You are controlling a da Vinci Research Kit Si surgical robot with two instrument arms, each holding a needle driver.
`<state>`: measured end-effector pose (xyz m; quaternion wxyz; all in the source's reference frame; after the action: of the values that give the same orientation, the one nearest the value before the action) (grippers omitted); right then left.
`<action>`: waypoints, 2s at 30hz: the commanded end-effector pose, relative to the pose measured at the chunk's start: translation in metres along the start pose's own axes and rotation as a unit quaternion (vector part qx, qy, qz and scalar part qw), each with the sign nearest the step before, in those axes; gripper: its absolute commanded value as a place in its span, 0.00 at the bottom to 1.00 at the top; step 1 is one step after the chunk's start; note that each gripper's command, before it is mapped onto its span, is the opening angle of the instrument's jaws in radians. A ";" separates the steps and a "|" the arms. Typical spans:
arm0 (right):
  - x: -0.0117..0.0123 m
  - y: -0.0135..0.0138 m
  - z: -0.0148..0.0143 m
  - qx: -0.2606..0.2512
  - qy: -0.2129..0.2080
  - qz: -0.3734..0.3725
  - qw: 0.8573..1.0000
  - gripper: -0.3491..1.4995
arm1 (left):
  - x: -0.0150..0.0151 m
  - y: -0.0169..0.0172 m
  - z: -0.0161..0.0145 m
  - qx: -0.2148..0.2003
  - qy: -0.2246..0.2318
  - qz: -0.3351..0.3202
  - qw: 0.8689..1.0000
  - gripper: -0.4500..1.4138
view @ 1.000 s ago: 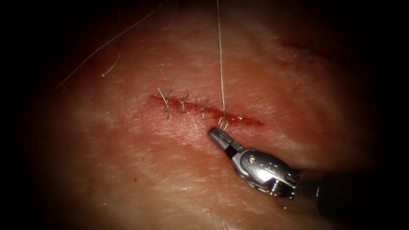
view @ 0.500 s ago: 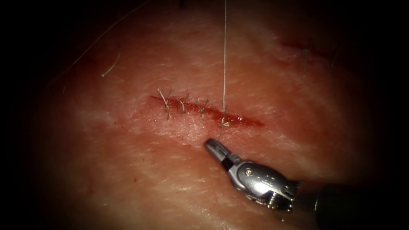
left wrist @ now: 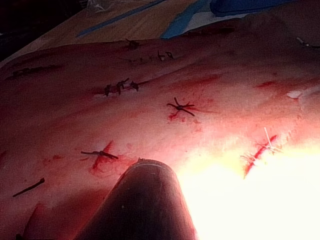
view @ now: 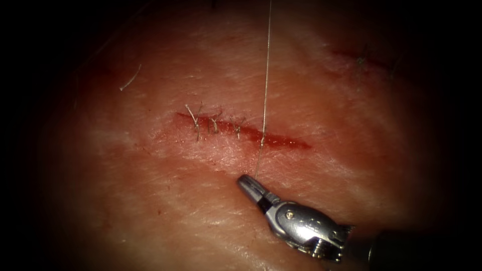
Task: Wound Closure
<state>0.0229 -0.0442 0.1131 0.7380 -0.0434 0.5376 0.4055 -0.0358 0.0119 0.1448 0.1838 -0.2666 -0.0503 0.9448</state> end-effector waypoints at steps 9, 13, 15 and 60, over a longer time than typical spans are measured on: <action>-0.0023 -0.0024 -0.0003 0.031 -0.017 -0.016 0.999 0.00 | 0.0008 -0.0029 0.0019 0.012 0.001 -0.004 1.000 0.00; -0.0026 -0.0031 -0.0004 0.038 -0.020 -0.021 0.999 0.00 | 0.0008 -0.0033 0.0026 0.016 -0.001 -0.004 1.000 0.00; -0.0029 -0.0035 -0.0003 0.042 -0.022 -0.023 0.999 0.00 | 0.0009 -0.0034 0.0029 0.018 -0.001 -0.005 1.000 0.00; 0.0089 0.0039 -0.0001 0.177 -0.050 -0.060 0.981 0.82 | -0.0035 0.0161 -0.0132 -0.060 -0.005 0.038 0.997 0.00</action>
<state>0.0205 -0.0369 0.1063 0.7835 0.0786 0.5584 0.2611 -0.0307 -0.0054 0.1311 0.1293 -0.2745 -0.1000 0.9476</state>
